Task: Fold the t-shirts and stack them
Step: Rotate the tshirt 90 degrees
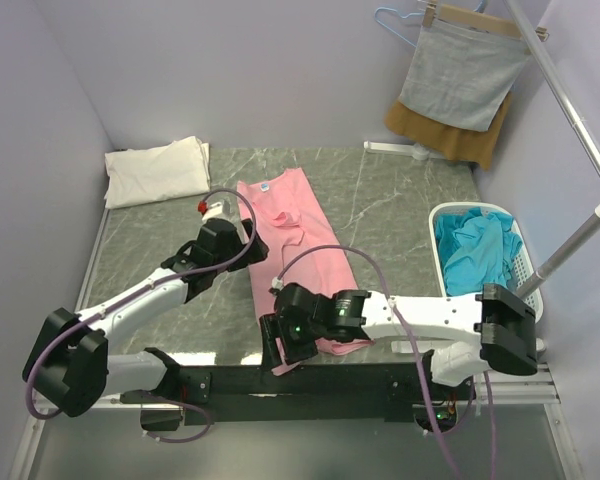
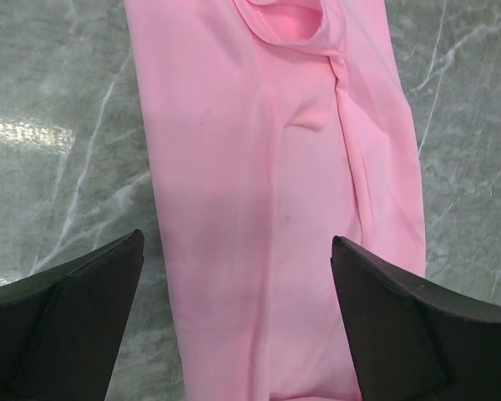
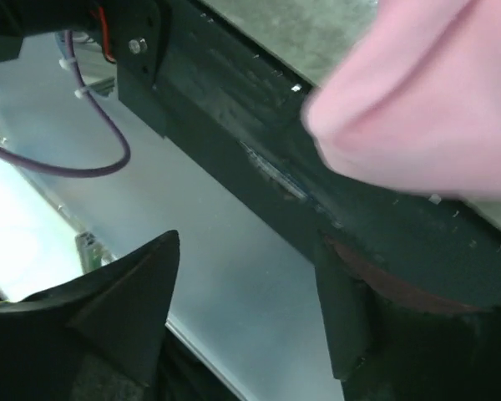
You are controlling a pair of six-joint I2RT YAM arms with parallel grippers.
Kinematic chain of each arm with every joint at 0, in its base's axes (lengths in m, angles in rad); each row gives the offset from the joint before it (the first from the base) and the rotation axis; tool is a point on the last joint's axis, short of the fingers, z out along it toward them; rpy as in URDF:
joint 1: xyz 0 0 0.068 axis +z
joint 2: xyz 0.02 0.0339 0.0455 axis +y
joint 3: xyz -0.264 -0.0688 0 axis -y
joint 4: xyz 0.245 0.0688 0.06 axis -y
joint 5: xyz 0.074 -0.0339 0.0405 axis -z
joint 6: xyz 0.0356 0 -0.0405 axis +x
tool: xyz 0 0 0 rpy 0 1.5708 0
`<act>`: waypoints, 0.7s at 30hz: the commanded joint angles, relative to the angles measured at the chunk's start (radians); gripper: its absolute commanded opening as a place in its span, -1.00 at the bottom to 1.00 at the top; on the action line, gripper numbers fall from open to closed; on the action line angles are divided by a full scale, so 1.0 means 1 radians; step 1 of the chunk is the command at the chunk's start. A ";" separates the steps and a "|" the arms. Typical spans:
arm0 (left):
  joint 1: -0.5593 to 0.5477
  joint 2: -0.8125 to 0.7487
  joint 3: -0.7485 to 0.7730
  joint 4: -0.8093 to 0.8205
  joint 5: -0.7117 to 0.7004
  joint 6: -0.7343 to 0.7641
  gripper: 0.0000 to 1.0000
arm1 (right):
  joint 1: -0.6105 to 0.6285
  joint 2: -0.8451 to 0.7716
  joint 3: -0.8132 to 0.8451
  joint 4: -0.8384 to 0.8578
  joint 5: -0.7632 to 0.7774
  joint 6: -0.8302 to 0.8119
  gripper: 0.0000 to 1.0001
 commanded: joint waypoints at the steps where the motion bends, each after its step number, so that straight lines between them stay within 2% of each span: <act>1: 0.002 0.017 -0.016 0.058 0.065 0.042 0.99 | 0.060 -0.096 0.114 -0.290 0.414 0.048 0.52; 5: 0.001 0.017 -0.023 0.063 0.079 0.061 0.99 | 0.054 -0.157 0.013 -0.385 0.615 0.092 0.62; 9: 0.001 0.035 -0.015 0.063 0.091 0.065 0.99 | -0.009 -0.194 -0.086 -0.340 0.692 0.073 0.66; 14: 0.001 0.080 0.013 0.089 0.130 0.062 0.99 | -0.193 -0.209 -0.198 -0.095 0.614 -0.088 0.64; 16: 0.001 0.110 0.023 0.098 0.147 0.064 0.99 | -0.230 -0.189 -0.208 -0.020 0.574 -0.122 0.62; 21: -0.001 0.184 0.060 0.138 0.208 0.078 0.99 | -0.267 -0.047 -0.121 0.010 0.558 -0.207 0.62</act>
